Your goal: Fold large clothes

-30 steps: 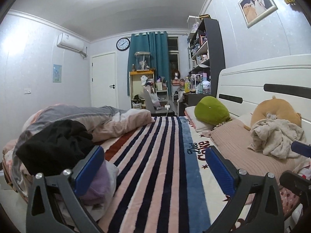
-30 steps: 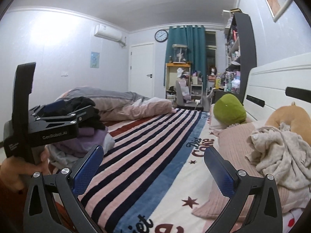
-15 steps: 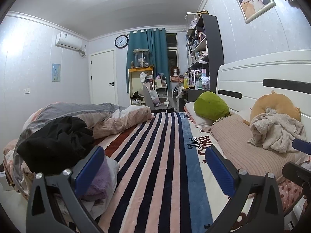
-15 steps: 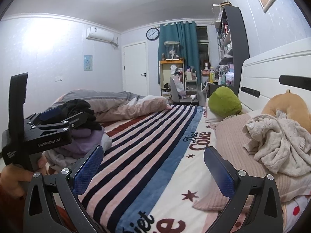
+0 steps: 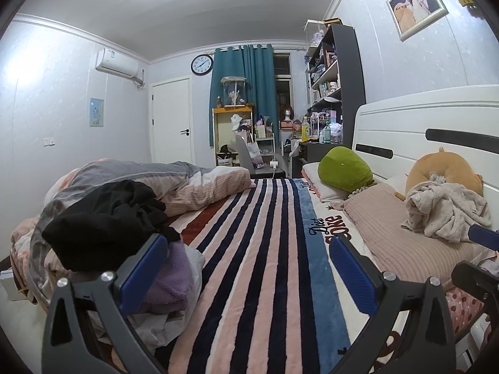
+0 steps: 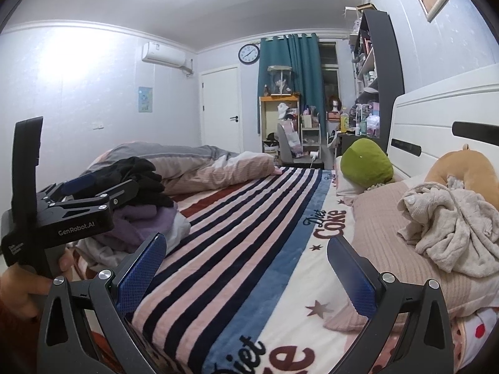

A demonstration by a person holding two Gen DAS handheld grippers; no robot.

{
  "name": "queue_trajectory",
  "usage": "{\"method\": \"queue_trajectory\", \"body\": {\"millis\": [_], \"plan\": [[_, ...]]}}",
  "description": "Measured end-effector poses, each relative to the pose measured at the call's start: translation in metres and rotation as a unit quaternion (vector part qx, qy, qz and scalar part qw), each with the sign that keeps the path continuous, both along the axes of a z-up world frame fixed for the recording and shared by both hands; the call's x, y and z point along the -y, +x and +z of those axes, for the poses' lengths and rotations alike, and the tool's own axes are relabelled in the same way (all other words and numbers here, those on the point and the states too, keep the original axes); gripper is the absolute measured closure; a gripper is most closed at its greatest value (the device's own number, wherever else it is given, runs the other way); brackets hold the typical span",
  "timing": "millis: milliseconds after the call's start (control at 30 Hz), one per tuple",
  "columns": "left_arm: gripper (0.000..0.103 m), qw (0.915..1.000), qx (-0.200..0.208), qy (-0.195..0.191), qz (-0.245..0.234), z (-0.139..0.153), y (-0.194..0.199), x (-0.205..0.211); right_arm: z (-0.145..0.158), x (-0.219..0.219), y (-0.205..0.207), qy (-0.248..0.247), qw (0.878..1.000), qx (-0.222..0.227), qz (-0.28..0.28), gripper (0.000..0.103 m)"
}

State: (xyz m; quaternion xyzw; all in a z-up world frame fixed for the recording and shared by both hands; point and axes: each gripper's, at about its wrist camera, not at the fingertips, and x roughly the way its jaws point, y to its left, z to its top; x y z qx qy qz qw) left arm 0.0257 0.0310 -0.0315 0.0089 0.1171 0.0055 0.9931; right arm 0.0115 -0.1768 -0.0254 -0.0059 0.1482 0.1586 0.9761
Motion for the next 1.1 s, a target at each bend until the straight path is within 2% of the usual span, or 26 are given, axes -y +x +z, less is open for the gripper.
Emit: {"method": "queue_trajectory", "body": {"millis": [433,1100], "plan": [[0.001,0.9999,0.010,-0.006,-0.003,0.007,-0.028,-0.009,0.012,-0.005,-0.025,0.001,1.000,0.006,0.005,0.000],[0.001,0.9999,0.014,-0.006,0.001,0.011,-0.039,-0.010,0.011,-0.007,-0.034,0.005,1.000,0.007,0.006,0.000]]}}
